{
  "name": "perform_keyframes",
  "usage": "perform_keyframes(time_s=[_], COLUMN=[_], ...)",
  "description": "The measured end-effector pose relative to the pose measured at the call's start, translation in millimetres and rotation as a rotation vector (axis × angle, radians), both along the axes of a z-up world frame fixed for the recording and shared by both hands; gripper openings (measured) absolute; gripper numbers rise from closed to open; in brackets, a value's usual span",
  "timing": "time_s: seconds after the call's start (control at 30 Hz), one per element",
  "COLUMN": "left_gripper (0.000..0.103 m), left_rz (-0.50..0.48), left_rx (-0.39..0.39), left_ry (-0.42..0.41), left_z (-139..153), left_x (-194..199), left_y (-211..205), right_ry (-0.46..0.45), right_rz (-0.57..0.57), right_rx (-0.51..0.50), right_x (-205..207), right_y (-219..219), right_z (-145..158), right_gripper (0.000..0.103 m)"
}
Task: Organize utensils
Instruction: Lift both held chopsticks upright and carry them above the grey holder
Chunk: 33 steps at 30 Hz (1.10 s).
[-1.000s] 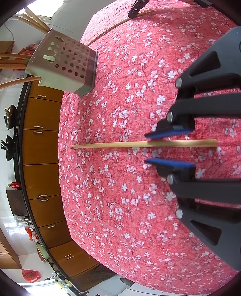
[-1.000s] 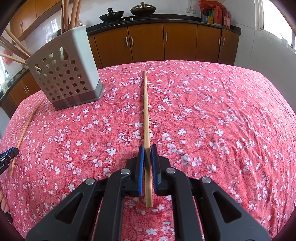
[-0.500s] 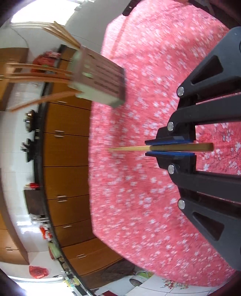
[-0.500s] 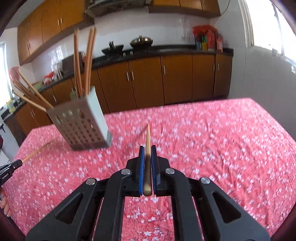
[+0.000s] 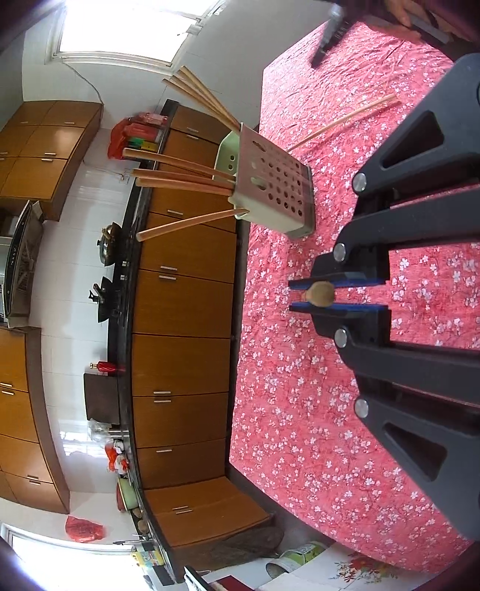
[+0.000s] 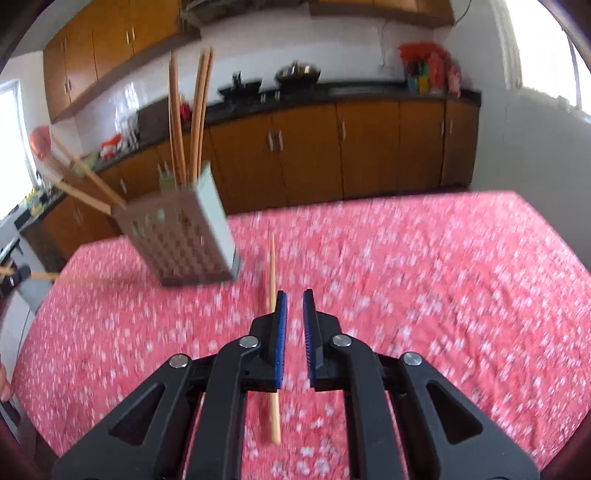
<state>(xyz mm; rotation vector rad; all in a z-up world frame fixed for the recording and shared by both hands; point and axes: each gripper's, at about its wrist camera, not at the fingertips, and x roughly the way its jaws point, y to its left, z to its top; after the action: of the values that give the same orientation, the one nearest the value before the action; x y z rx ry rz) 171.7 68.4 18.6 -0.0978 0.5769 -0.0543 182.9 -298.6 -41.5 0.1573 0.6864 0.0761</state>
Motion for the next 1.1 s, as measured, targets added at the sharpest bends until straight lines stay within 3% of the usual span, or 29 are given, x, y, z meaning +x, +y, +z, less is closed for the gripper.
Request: perform_keyframes(time_s=[0.03, 0.07, 0.2, 0.37, 0.47, 0.57, 0.87, 1.1], left_gripper=[0.008, 0.008, 0.008, 0.008, 0.008, 0.008, 0.008, 0.008], left_rz=[0.001, 0.0, 0.001, 0.003, 0.005, 0.008, 0.003, -0.011], left_rx=[-0.002, -0.004, -0.007, -0.011, -0.012, -0.018, -0.031, -0.041], left_ry=[0.003, 0.005, 0.009, 0.012, 0.012, 0.012, -0.025, -0.05], left_z=[-1.2, -2.2, -4.4, -5.6, -6.9, -6.1, 6.8, 16.6], left_x=[-0.4, -1.5, -2.7, -4.4, -4.7, -4.9, -9.3, -12.8], left_y=[0.6, 1.6, 1.6, 0.5, 0.5, 1.0, -0.5, -3.6], right_ry=[0.022, 0.045, 0.103, 0.143, 0.157, 0.163, -0.103, -0.197], right_rz=[0.008, 0.012, 0.046, 0.081, 0.083, 0.086, -0.032, -0.071], right_rx=[-0.002, -0.004, 0.004, -0.043, -0.082, -0.087, -0.014, -0.001], right_x=[-1.6, -3.4, -10.2, -9.3, -9.1, -9.2, -28.4, -28.1], right_y=[3.6, 6.4, 20.0, 33.1, 39.8, 37.3, 1.6, -10.6], right_z=[-7.9, -17.0, -43.5, -62.2, -70.6, -68.6, 5.1, 32.2], right_gripper=[0.033, 0.038, 0.04, 0.028, 0.008, 0.007, 0.007, 0.007])
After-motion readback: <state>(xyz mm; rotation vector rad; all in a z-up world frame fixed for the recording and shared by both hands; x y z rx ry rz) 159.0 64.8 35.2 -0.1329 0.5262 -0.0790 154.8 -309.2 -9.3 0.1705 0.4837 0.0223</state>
